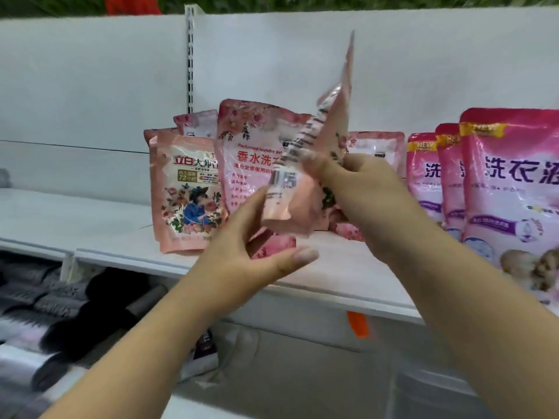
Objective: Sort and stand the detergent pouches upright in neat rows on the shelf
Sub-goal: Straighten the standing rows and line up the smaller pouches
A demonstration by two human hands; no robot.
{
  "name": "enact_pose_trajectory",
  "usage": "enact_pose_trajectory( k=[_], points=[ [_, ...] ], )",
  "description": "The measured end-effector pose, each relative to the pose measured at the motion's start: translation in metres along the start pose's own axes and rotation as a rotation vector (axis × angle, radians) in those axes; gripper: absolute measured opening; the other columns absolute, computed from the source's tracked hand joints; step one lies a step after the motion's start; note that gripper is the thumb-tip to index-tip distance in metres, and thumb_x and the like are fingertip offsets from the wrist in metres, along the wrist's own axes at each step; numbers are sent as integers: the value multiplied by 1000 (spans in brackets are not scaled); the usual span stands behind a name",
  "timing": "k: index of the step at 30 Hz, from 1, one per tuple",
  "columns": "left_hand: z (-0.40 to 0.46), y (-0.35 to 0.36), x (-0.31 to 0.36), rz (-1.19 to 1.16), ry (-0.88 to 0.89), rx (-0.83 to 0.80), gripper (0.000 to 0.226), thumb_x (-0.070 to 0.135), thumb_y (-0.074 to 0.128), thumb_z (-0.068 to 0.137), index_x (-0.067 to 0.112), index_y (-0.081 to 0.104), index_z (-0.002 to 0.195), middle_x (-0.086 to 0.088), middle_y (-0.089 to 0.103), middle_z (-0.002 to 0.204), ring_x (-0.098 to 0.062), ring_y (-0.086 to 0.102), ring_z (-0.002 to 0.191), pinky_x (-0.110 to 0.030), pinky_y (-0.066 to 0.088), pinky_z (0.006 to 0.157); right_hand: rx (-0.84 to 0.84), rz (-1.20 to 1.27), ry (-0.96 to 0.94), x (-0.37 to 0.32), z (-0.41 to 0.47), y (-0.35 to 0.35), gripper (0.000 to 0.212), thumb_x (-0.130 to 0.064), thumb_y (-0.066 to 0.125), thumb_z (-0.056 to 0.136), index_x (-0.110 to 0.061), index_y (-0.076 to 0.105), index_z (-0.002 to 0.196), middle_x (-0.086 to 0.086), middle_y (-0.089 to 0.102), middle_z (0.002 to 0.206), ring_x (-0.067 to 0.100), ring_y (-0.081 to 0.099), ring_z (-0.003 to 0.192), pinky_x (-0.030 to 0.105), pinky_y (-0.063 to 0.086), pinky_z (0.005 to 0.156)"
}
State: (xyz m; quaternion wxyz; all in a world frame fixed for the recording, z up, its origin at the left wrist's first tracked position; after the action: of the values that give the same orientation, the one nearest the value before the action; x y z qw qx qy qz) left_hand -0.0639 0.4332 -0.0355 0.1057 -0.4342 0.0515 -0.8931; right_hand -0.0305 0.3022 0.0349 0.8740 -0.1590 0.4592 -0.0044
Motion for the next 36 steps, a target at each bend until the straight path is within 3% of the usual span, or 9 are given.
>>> enact_pose_trajectory(
  k=[4, 10, 14, 17, 20, 24, 28, 31, 36],
  points=[
    [-3, -14, -2, -409, -87, -1, 67, 44, 89, 32, 22, 70, 93, -3, 73, 93, -16, 68, 90, -27, 56, 76, -384, 118, 165, 6, -14, 47, 61, -65, 49, 70, -14, 63, 101, 5, 69, 95, 21, 65, 85, 35, 53, 75],
    [-12, -56, -22, -849, -188, 185, 91, 24, 91, 25, 11, 61, 110, -13, 69, 105, -26, 68, 92, -43, 55, 79, 217, 233, 163, 45, 12, 32, 32, -32, 64, 83, -22, 43, 106, -4, 51, 99, 10, 51, 86, 23, 43, 73],
    [-9, -69, -23, -832, -143, 284, 97, 31, 89, 36, 8, 53, 123, -14, 66, 114, -28, 65, 101, -42, 57, 75, 62, 330, 444, 74, 25, 59, 67, -35, 74, 73, -12, 37, 124, 6, 51, 127, 23, 53, 109, 37, 41, 93],
    [-6, -73, -30, -812, -111, 376, 93, 43, 87, 40, 12, 54, 121, -10, 67, 113, -24, 65, 101, -36, 57, 72, 85, 430, 417, 81, 27, 61, 40, -21, 73, 75, -14, 57, 110, 9, 68, 108, 21, 65, 87, 36, 52, 81],
    [-5, -70, -31, -716, -75, 421, 76, 46, 86, 37, 17, 63, 103, -8, 68, 112, -20, 67, 98, -32, 57, 75, 202, 367, 361, 89, 28, 39, 22, -15, 71, 78, -14, 62, 98, 8, 69, 99, 24, 66, 86, 37, 52, 83],
    [4, -58, -30, -577, -139, 455, 26, 20, 65, 70, 26, 57, 94, -3, 66, 102, -17, 69, 82, -38, 58, 70, 391, 401, 346, 101, 34, -8, 20, -1, 64, 81, -8, 62, 100, 14, 67, 102, 29, 66, 82, 46, 53, 84],
    [14, -44, -30, -295, -226, 372, 29, 9, 52, 90, 37, 47, 97, -9, 60, 107, -19, 61, 84, -37, 53, 74, 565, 400, 351, 112, 44, -39, 37, 6, 54, 85, -7, 50, 120, 9, 60, 103, 26, 61, 89, 38, 52, 80],
    [15, -45, -27, 128, -181, 275, 38, 13, 56, 89, 40, 43, 111, 4, 55, 103, -5, 57, 79, -17, 49, 67, 463, 294, 356, 116, 51, -47, 39, 8, 52, 85, -8, 46, 120, 9, 57, 107, 23, 58, 84, 35, 49, 73],
    [19, -55, -19, 841, -111, 155, 43, 39, 58, 84, 46, 43, 124, 0, 37, 141, -21, 31, 131, -41, 24, 109, 229, 329, 346, 115, 44, -58, 48, 4, 64, 77, -10, 46, 119, 12, 61, 117, 29, 61, 102, 45, 52, 84]
  ],
)
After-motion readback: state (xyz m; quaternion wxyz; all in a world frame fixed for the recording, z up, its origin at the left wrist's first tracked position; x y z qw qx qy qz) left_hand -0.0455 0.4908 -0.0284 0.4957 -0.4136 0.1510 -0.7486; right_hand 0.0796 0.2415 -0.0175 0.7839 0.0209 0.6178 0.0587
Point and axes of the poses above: each hand's wrist, its own z-axis towards the middle knuckle, its own y-axis out of the palm, x = y × z, the point moved 4 cm from there along z, towards the middle knuckle
